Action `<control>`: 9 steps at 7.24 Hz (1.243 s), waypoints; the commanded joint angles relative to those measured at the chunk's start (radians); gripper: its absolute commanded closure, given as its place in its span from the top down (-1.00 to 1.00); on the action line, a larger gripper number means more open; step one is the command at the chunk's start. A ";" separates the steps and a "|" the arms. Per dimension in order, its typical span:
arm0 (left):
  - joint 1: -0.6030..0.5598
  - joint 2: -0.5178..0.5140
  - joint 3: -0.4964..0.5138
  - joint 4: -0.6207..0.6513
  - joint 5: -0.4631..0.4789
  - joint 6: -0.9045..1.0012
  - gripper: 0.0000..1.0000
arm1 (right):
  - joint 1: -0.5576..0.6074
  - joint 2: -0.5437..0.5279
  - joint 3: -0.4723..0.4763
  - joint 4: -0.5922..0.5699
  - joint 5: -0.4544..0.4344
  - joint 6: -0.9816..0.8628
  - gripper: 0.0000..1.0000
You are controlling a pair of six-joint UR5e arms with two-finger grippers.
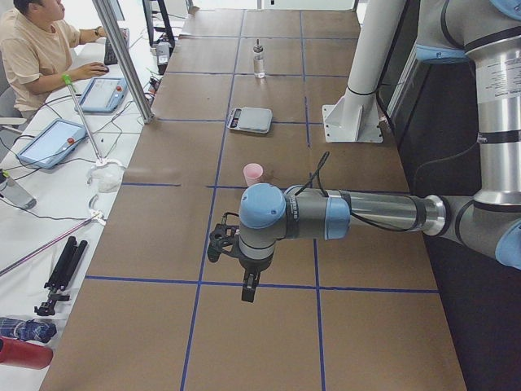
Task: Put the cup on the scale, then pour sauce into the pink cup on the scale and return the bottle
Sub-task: 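Move the left gripper in toward the pink paper cup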
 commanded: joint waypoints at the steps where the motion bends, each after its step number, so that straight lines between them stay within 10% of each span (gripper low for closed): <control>1: 0.002 0.000 -0.007 0.000 -0.001 0.003 1.00 | -0.002 0.002 0.001 0.013 0.002 0.000 1.00; 6: 0.021 0.000 0.003 -0.188 -0.029 -0.005 1.00 | -0.017 0.018 0.001 0.147 0.009 0.015 1.00; 9: 0.025 -0.061 0.104 -0.713 -0.054 -0.008 1.00 | -0.021 0.058 -0.032 0.351 0.066 0.017 1.00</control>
